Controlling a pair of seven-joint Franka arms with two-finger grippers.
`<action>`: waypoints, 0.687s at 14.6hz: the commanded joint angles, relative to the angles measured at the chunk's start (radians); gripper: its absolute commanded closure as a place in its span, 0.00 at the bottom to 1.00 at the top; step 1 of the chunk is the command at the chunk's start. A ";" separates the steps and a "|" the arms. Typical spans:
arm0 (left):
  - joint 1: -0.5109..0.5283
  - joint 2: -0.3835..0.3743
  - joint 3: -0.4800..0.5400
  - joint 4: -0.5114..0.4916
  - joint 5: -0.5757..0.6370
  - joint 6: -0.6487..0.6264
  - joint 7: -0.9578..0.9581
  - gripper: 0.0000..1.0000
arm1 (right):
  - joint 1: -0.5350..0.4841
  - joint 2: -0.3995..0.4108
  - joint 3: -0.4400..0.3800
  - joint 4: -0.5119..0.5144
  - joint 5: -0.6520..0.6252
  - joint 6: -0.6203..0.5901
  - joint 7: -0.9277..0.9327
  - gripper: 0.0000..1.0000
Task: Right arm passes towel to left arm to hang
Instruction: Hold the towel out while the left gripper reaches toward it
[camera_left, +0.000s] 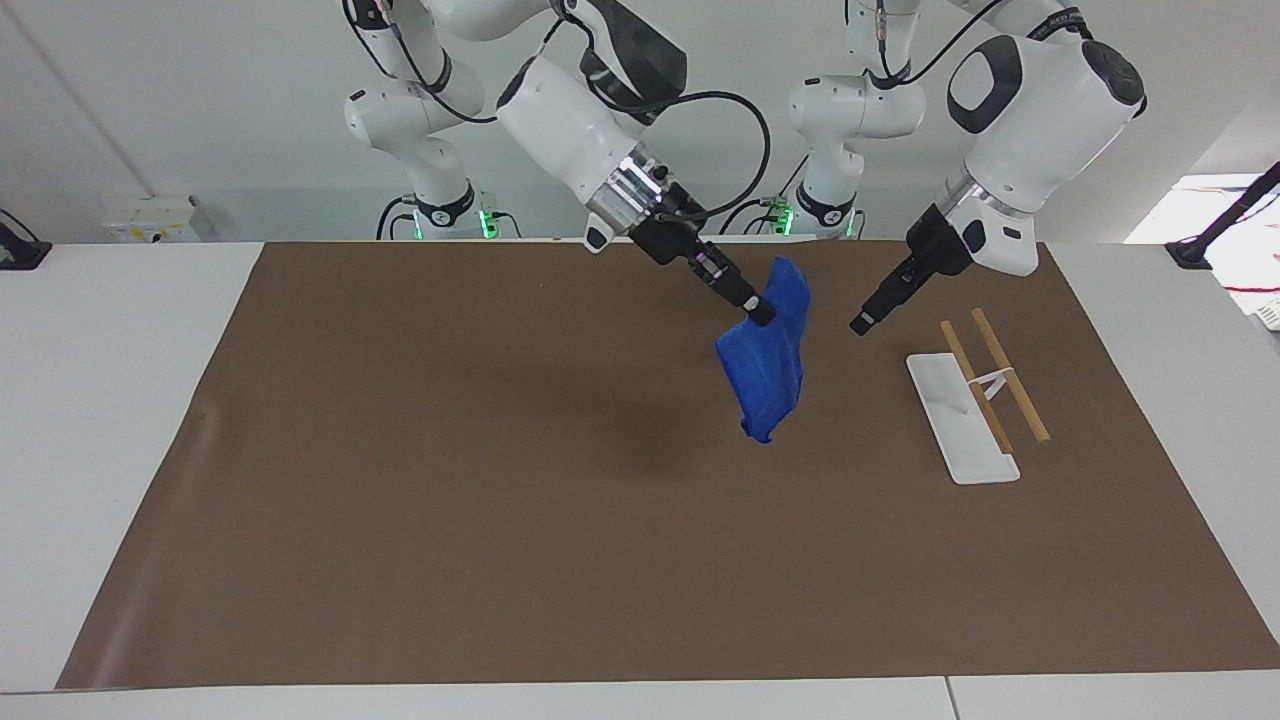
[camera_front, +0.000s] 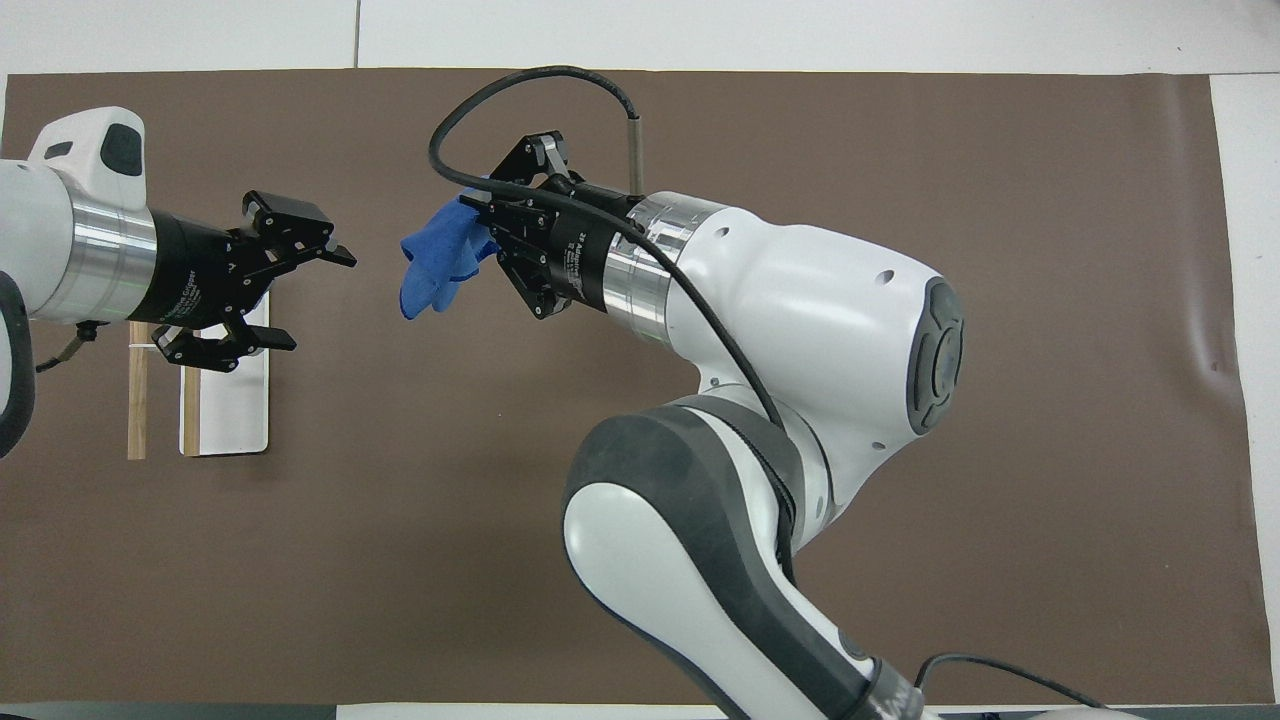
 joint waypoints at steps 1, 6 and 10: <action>-0.005 -0.040 0.007 -0.122 -0.097 0.090 -0.104 0.00 | 0.005 0.009 -0.003 0.016 0.019 0.010 0.021 1.00; -0.015 -0.051 0.007 -0.208 -0.180 0.202 -0.199 0.00 | 0.008 0.009 -0.003 0.016 0.016 0.010 0.025 1.00; -0.045 -0.047 0.007 -0.262 -0.282 0.305 -0.332 0.00 | 0.008 0.009 -0.003 0.016 0.014 0.010 0.023 1.00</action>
